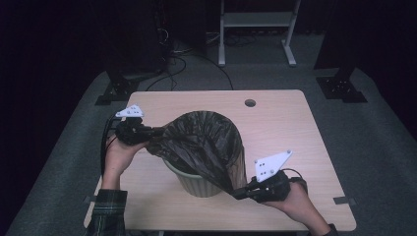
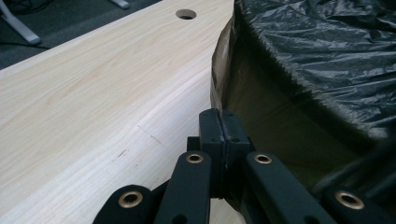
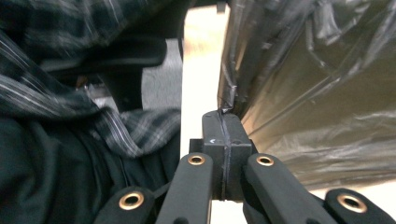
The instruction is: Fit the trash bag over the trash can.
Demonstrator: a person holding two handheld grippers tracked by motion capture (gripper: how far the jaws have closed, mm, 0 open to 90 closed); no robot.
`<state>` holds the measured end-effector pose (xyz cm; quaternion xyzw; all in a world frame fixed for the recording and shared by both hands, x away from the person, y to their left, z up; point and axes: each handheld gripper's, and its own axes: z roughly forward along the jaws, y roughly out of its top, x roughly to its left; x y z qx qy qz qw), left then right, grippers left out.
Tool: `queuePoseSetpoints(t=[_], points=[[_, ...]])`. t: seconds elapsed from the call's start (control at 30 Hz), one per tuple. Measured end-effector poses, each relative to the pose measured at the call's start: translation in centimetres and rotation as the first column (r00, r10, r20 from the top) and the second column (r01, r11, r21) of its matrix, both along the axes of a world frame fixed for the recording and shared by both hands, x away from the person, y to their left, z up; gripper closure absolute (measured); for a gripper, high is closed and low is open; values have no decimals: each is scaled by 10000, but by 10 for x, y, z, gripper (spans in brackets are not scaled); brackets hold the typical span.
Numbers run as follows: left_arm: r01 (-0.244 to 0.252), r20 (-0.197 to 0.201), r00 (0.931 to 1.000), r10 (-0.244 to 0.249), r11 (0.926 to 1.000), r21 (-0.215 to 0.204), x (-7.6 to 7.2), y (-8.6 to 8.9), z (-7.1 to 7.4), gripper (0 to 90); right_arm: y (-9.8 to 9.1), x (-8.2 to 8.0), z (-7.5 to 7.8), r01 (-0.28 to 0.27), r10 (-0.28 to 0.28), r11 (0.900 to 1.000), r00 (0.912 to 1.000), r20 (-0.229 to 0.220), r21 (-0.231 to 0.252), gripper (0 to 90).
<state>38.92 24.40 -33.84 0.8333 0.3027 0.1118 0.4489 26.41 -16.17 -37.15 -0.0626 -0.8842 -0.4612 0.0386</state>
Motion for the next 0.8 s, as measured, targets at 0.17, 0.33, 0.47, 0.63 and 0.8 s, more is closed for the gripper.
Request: queuePoseSetpoints(t=[0.17,0.33,0.47,0.63,0.8], points=[[-89,-123,9999,89,10000,23,2,-1,-3,899,-3,6,-25,374,-389,9979,9989,-273,-523,900],[-46,-183,9998,49,9999,146,4,-4,-7,899,-8,10,-39,750,-787,9905,9965,-278,-1155,900],[66,-359,9993,-54,9995,315,5,-10,-12,899,-20,20,-54,1407,-1498,9769,9877,-458,-1611,900],[140,-649,9978,-110,9988,461,10,-16,-23,900,-24,27,-64,1579,-1700,9778,9821,-810,-1377,900],[-30,-850,9963,108,9957,922,16,-18,-35,900,-14,26,-60,1528,-1605,9777,9861,-435,-1440,900]])
